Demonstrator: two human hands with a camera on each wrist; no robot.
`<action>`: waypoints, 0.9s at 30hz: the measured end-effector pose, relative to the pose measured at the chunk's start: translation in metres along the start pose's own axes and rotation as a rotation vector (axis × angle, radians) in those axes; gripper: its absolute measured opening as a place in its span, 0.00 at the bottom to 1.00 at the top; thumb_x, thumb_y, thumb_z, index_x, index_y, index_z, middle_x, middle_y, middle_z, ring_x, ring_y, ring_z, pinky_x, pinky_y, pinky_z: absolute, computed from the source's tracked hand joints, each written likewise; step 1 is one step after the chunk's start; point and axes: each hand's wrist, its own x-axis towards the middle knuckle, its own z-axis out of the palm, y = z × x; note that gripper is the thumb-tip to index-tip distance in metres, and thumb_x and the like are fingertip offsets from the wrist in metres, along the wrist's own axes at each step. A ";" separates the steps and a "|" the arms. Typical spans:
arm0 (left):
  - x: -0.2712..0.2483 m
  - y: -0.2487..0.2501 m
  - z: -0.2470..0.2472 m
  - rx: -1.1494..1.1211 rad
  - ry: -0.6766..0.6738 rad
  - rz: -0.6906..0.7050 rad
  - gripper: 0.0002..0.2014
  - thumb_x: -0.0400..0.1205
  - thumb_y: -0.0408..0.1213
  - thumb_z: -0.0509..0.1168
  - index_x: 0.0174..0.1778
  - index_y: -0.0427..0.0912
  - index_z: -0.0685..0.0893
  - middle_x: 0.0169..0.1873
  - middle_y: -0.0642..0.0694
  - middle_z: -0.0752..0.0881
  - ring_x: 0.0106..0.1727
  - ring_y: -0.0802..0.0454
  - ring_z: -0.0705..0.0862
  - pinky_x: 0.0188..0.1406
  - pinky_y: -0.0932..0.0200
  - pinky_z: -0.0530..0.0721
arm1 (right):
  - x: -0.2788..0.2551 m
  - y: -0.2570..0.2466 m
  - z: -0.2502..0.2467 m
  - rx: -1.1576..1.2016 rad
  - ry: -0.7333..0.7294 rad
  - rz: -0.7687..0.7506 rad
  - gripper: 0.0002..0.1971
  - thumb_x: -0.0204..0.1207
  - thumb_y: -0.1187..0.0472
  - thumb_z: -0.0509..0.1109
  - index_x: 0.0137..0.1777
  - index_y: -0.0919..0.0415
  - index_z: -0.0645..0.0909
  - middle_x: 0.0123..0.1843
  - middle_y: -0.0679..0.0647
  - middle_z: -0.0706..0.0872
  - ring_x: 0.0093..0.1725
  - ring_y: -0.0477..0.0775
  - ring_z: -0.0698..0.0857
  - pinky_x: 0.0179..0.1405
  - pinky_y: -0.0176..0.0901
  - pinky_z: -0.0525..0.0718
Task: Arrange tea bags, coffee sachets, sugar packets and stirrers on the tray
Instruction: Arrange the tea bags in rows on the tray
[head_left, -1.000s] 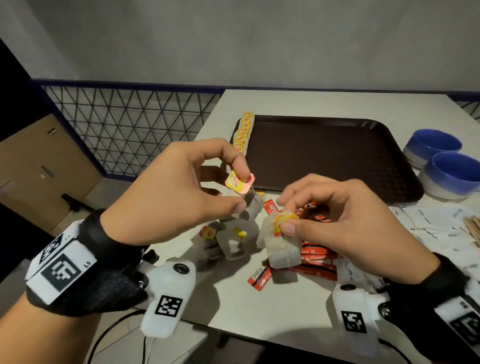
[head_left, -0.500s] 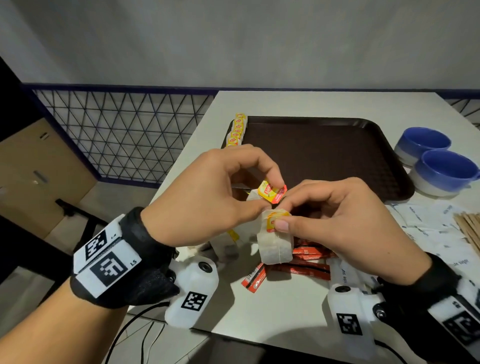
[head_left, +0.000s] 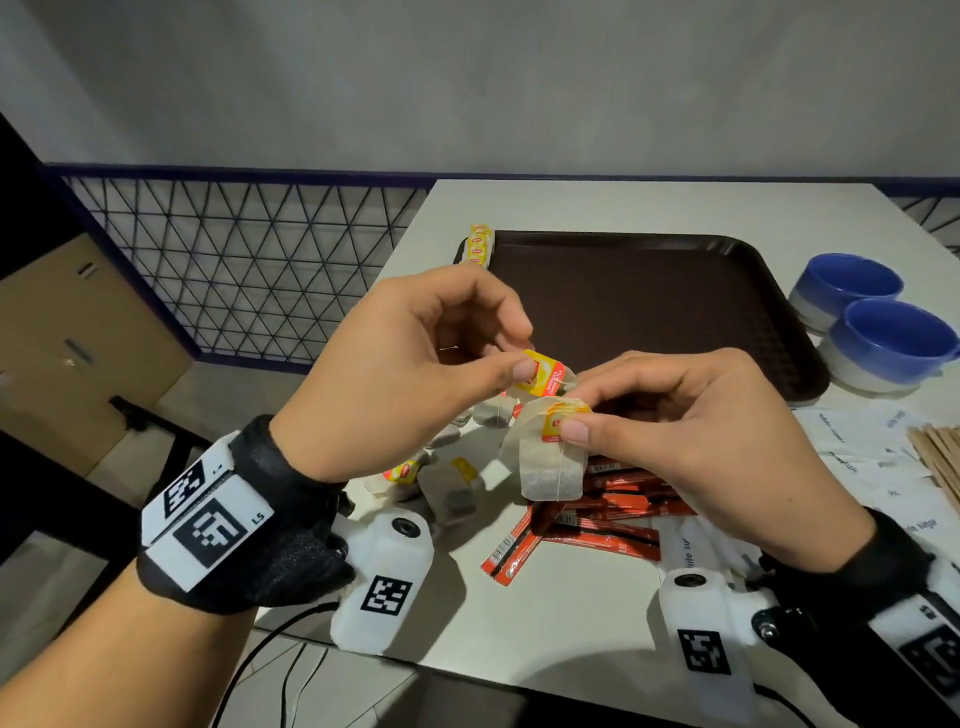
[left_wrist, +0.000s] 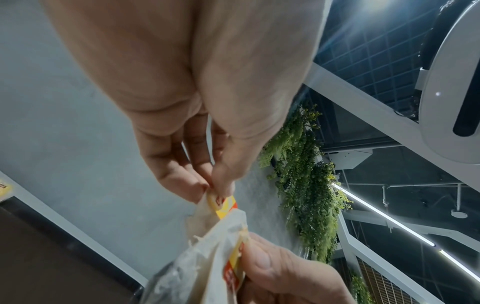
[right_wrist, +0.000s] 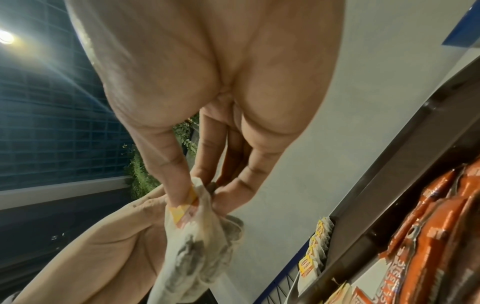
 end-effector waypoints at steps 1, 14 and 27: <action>0.000 0.001 0.000 -0.001 0.003 -0.004 0.08 0.78 0.28 0.78 0.50 0.36 0.87 0.43 0.38 0.90 0.45 0.35 0.89 0.51 0.46 0.92 | 0.000 0.000 0.000 0.000 0.001 0.003 0.06 0.69 0.61 0.85 0.46 0.57 0.96 0.50 0.55 0.95 0.50 0.59 0.94 0.56 0.66 0.92; 0.002 -0.001 0.002 0.029 -0.020 -0.136 0.12 0.79 0.42 0.80 0.56 0.46 0.91 0.46 0.41 0.91 0.50 0.35 0.90 0.57 0.39 0.91 | -0.002 -0.002 -0.003 0.018 0.039 -0.006 0.08 0.70 0.62 0.85 0.48 0.59 0.95 0.50 0.55 0.95 0.51 0.58 0.94 0.55 0.62 0.93; 0.005 -0.006 0.010 -0.030 0.066 -0.080 0.03 0.83 0.35 0.75 0.48 0.40 0.92 0.38 0.44 0.92 0.37 0.51 0.88 0.43 0.58 0.85 | -0.001 -0.005 -0.003 0.035 0.040 -0.021 0.07 0.69 0.65 0.84 0.47 0.61 0.95 0.50 0.55 0.95 0.51 0.56 0.95 0.53 0.48 0.93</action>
